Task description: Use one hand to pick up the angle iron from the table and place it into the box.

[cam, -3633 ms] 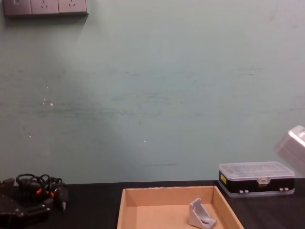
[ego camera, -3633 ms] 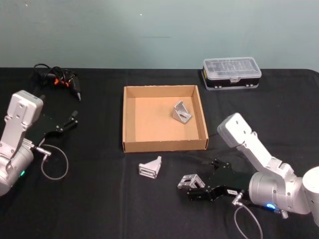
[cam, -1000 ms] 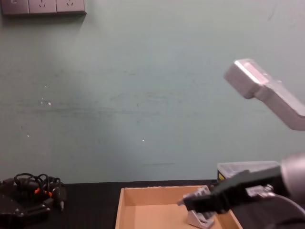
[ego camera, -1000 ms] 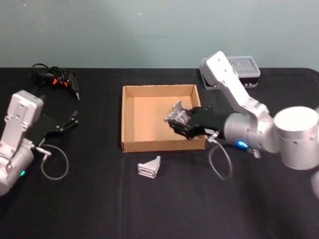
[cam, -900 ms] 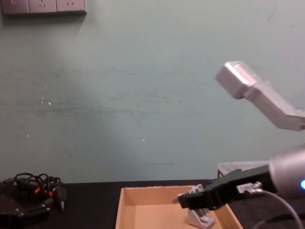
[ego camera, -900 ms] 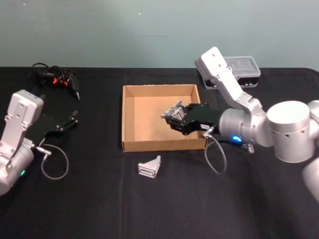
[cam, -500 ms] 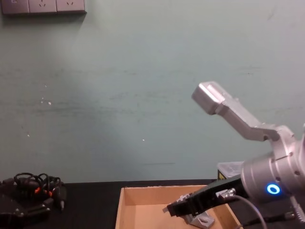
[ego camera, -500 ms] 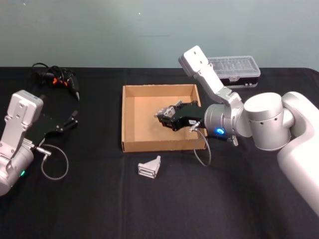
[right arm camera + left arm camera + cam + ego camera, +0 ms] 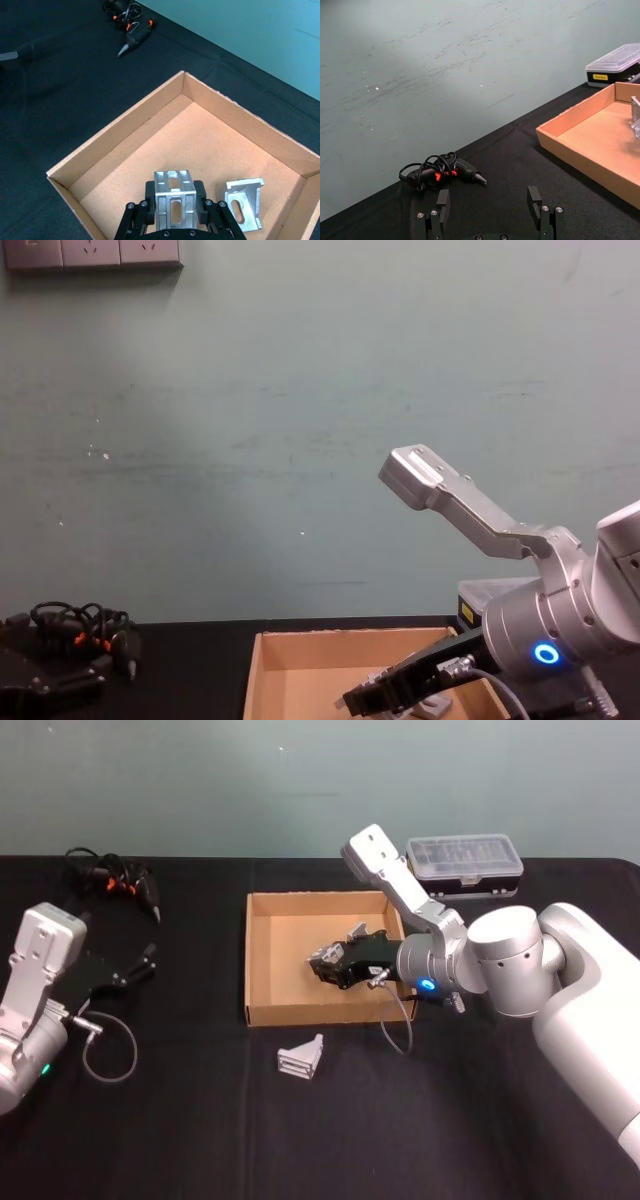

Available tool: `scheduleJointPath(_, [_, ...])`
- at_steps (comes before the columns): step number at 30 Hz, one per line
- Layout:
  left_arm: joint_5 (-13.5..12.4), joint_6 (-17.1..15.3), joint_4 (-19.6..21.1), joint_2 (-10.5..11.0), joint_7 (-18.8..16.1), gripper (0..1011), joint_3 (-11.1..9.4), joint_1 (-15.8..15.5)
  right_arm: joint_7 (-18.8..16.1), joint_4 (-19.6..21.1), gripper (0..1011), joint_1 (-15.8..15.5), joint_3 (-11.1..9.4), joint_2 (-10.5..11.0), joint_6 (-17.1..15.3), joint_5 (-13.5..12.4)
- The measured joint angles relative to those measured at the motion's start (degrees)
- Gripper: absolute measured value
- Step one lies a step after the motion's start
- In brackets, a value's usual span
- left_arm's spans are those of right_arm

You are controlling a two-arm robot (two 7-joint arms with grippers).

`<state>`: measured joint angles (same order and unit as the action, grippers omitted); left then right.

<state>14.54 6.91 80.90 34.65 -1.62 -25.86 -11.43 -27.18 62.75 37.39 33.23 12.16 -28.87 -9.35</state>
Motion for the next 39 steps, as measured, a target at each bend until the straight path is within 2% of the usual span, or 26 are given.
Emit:
scheduleJointPath(4, [0.0, 0.0, 0.0, 0.0, 0.0, 1011, 0.0, 0.0, 0.0, 0.2, 452, -0.1, -0.1, 0.0, 0.0, -0.1])
scheduleJointPath(7, [0.0, 0.0, 0.0, 0.0, 0.0, 1011, 0.0, 0.0, 0.0, 0.3, 517, -0.2, -0.2, 0.1, 0.0, -0.1])
scheduleJointPath(17, [0.0, 0.0, 0.0, 0.0, 0.0, 1011, 0.0, 0.0, 0.2, 0.6, 853, -0.3, -0.3, 0.1, 0.1, -0.2])
scheduleJointPath(23, [0.0, 0.0, 0.0, 0.0, 0.0, 1011, 0.0, 0.0, 0.3, 0.7, 997, -0.4, -0.3, 0.2, 0.1, -0.3])
scheduleJointPath(30, [0.0, 0.0, 0.0, 0.0, 0.0, 1012, 0.0, 0.0, 0.3, 1.0, 1004, -0.6, -0.5, 0.3, 0.1, -0.3])
scheduleJointPath(39, [0.0, 0.0, 0.0, 0.0, 0.0, 1011, 0.0, 0.0, -2.1, 14.5, 1004, -7.3, -2.8, 5.7, 0.1, -3.5])
